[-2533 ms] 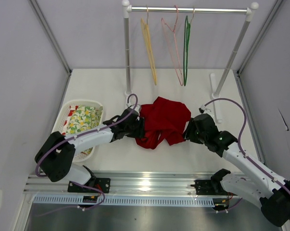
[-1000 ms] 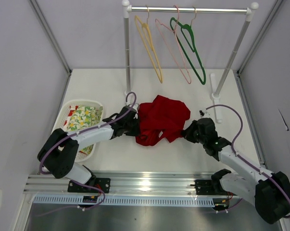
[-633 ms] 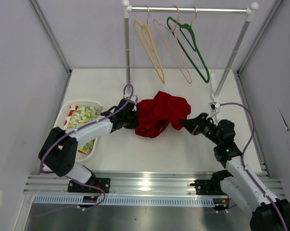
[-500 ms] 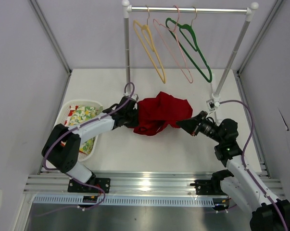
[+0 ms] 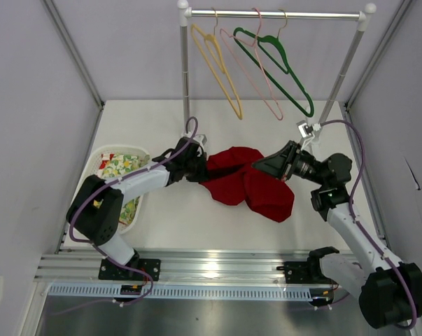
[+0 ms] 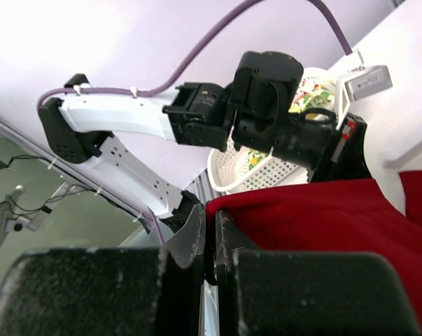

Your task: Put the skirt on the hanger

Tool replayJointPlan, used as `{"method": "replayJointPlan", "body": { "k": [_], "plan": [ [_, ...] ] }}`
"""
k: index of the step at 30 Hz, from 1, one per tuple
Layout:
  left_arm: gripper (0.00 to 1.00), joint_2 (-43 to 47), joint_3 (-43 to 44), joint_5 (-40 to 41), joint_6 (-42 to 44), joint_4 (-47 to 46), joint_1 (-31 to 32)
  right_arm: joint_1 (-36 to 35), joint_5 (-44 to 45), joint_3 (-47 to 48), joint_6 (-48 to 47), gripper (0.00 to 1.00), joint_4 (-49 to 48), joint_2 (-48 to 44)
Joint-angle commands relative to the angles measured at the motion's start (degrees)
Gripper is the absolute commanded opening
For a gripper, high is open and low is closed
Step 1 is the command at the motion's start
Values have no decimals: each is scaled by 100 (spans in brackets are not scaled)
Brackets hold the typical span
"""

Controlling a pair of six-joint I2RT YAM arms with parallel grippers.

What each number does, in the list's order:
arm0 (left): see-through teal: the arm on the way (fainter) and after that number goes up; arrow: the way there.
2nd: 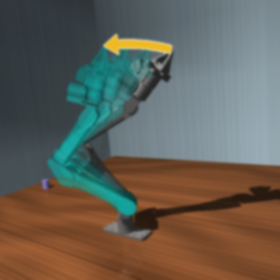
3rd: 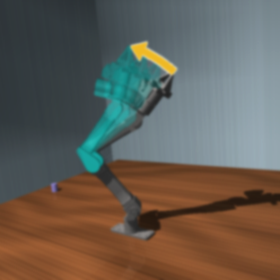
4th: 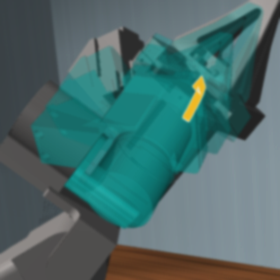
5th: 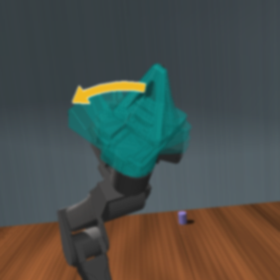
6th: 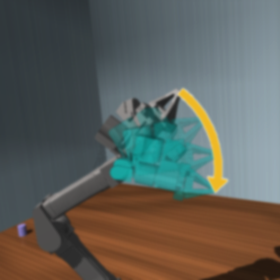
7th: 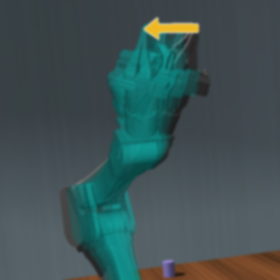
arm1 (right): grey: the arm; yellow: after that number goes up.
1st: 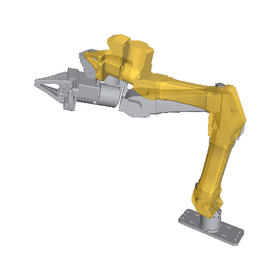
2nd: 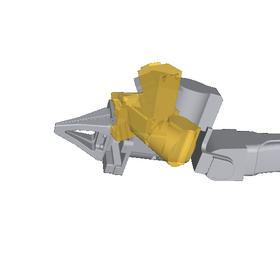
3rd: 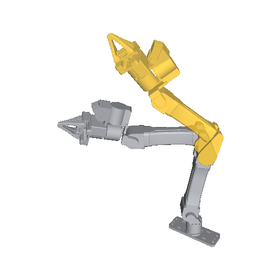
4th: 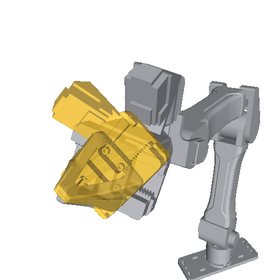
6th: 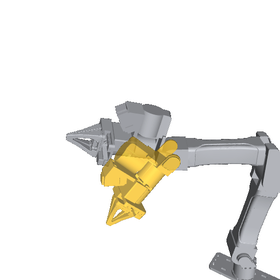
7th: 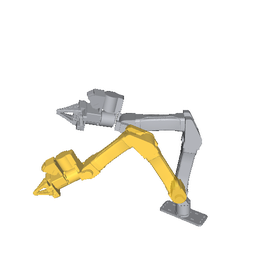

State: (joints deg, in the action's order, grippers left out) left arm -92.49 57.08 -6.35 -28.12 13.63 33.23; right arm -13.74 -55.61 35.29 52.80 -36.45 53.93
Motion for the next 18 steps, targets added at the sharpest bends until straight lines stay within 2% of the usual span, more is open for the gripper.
{"method": "replayJointPlan", "body": {
  "k": [1,3,5,6,7,8,9,11,12,16,18],
  "plan": [
    [0,-191,-337,679,52,316,-423,134,-336,847,548,0,-1919,168],
    [0,-60,-390,679,43,255,-432,134,-424,971,259,0,-1552,433],
    [0,169,-461,496,0,219,-432,126,-276,1041,-486,0,-544,644],
    [0,248,-470,460,-9,237,-423,108,-153,1085,-872,0,653,671],
    [0,388,-513,424,-18,202,-414,65,5,1164,-1694,0,1283,654],
    [0,450,-522,381,-36,184,-405,29,337,1243,-2042,0,1863,601],
    [0,512,-566,345,-62,184,-371,-84,576,1278,-2384,0,2939,566],
    [0,696,-689,415,-115,175,-326,-190,1321,1262,-3026,0,3895,426],
    [0,758,-742,485,-150,158,-291,-234,1447,1166,-3090,0,4378,390],
    [0,1004,-961,573,-457,-18,-195,-479,2228,428,-2933,3,5076,144],
    [0,1049,-1032,608,-554,-36,-54,-717,3211,86,-2714,5,5575,118]
  ]
}}
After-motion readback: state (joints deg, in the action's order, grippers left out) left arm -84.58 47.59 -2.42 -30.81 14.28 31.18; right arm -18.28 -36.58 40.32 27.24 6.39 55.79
